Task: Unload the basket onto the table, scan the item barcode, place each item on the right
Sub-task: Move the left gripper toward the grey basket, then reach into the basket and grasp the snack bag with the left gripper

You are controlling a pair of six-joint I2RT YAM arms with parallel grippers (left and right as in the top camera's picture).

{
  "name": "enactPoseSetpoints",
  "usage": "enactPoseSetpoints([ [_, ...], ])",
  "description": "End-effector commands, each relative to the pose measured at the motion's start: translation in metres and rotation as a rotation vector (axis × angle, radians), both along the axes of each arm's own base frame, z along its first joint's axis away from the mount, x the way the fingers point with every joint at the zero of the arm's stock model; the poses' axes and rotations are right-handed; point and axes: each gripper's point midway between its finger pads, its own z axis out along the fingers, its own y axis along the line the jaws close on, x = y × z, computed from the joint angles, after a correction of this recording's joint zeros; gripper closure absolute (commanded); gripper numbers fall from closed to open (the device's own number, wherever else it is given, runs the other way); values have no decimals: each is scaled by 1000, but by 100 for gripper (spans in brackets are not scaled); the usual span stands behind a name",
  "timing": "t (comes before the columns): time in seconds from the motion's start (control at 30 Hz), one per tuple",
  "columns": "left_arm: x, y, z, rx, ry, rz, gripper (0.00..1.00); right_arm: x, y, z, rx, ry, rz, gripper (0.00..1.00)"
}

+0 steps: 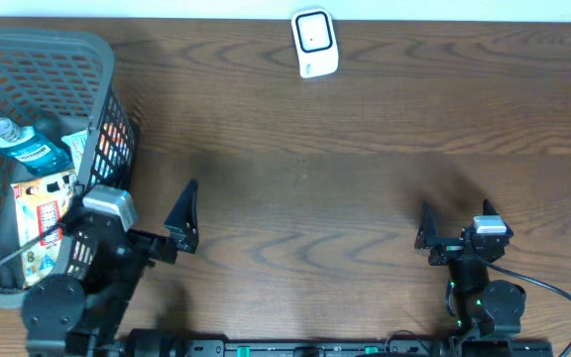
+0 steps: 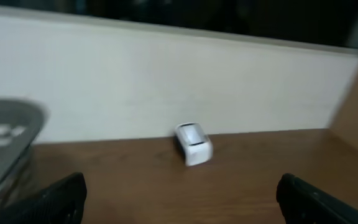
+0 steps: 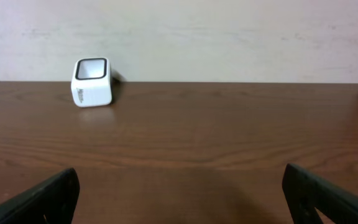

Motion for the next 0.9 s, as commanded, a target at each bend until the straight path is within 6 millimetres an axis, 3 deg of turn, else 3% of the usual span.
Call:
enactPoseSetpoints([
  [0.0,-6,-26,-4,-3,62,-165,2,0,-3,0,17,0,-17,1],
  [0.1,2,-25,-19,-6,130,-156,2,0,-3,0,17,0,-17,1],
  [0.2,6,-26,-17,-15,129,-159,2,0,-3,0,17,0,-18,1],
  [0.3,4,-24,0,-55,108,-146,2,0,-3,0,17,0,-17,1],
  [0.43,6,-13,39,-102,79,-69,2,0,-3,0,17,0,-17,1],
  [0.53,15,8,66,-96,97,59,2,0,-3,0,16,0,-17,1],
  [0.63,29,47,90,-96,165,297,2,0,-3,0,17,0,-17,1],
  [0.87,53,97,119,-33,246,608,2,0,-3,0,17,0,-17,1],
])
